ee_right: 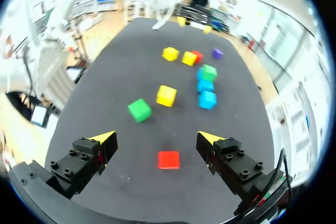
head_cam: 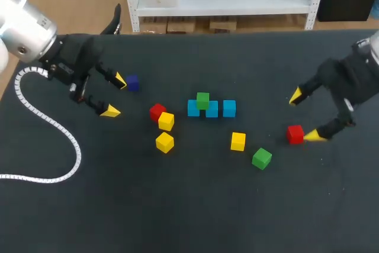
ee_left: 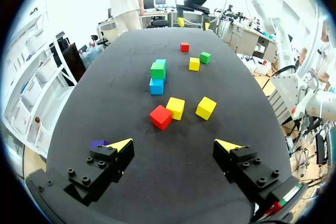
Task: Place the blue cubes, place green cubes on the blue cubes, place the yellow cubes on the green cubes, then place the red cubes on the yellow cubes, and place purple cube on the red cubes.
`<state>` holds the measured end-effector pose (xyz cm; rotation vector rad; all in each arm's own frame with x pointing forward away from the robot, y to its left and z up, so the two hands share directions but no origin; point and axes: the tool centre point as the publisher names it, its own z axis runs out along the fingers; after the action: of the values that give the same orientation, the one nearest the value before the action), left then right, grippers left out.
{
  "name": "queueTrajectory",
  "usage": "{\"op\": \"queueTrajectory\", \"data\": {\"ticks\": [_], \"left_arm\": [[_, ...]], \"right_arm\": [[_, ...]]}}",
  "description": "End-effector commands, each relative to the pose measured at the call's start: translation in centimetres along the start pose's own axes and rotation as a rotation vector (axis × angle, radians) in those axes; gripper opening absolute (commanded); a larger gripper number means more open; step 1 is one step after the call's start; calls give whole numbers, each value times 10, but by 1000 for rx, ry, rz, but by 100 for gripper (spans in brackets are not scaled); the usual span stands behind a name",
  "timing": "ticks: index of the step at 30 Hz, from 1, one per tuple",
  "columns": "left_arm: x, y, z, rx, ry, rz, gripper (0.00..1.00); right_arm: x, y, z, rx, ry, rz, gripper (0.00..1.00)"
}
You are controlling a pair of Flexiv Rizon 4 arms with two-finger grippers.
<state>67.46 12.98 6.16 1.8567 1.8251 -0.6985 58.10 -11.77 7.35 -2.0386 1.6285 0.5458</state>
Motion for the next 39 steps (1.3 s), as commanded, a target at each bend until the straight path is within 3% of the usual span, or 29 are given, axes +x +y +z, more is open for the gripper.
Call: {"op": "queueTrajectory", "data": {"ticks": [1,8,21,29,39], "left_arm": [[1,1,0,1,-2,3,100],[1,1,0,1,-2,3,100],[1,1,0,1,-2,3,100],[1,1,0,1,-2,3,100],[1,1,0,1,-2,3,100]], "right_arm": [[1,2,14,-401,-48,-555,100],[-7,15,44,-588,-86,-768,100],[-13,11,83,-623,-78,-821,100],[-15,8,92,-602,-56,-765,100],[-10,7,92,-508,2,-557,100]]}}
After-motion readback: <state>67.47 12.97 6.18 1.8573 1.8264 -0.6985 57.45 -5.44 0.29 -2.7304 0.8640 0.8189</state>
